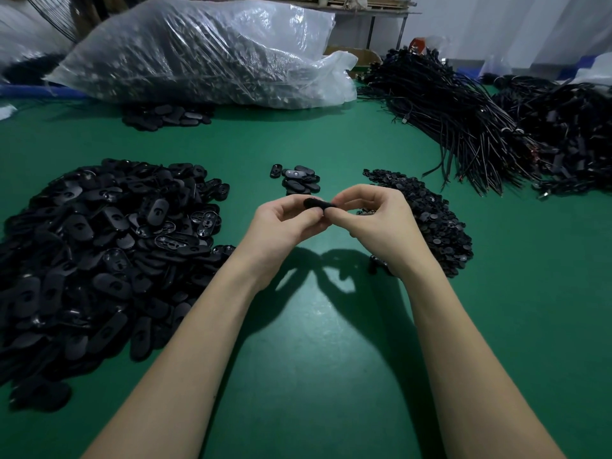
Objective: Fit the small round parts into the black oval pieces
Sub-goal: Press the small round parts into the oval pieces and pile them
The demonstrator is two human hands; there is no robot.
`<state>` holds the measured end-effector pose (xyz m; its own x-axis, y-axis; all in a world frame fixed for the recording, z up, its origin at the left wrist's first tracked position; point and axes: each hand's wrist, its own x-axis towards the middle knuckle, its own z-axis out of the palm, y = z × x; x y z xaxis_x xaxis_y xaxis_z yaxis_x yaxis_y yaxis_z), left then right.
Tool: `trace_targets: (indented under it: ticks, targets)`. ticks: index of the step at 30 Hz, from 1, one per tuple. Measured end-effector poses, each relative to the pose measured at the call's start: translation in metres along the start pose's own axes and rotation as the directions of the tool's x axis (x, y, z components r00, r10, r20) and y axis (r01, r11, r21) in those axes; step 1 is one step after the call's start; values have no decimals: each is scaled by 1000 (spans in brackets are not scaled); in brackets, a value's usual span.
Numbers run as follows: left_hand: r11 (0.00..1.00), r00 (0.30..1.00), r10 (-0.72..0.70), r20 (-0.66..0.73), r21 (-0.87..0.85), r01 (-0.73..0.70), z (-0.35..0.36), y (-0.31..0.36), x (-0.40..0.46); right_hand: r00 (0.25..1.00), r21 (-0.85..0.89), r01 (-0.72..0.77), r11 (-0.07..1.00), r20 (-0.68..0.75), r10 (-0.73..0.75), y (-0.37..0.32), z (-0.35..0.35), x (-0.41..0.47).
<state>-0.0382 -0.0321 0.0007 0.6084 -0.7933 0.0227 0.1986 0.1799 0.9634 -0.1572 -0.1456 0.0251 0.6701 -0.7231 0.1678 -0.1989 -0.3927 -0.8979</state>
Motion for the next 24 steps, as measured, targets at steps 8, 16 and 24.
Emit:
trace_targets:
  ticks: [8,16,24]
  targets:
    - [960,990,138,-21,249,-129,-2,4,-3,1000,50,-14,999,18,13,0,2,0]
    - [947,995,98,2,308,-94,-6,9,-5,997,83,-56,995,62,51,0,3,0]
    - [979,995,39,-89,202,-20,-1,6,-5,1000,5,-18,1000,-6,18,2,9,1]
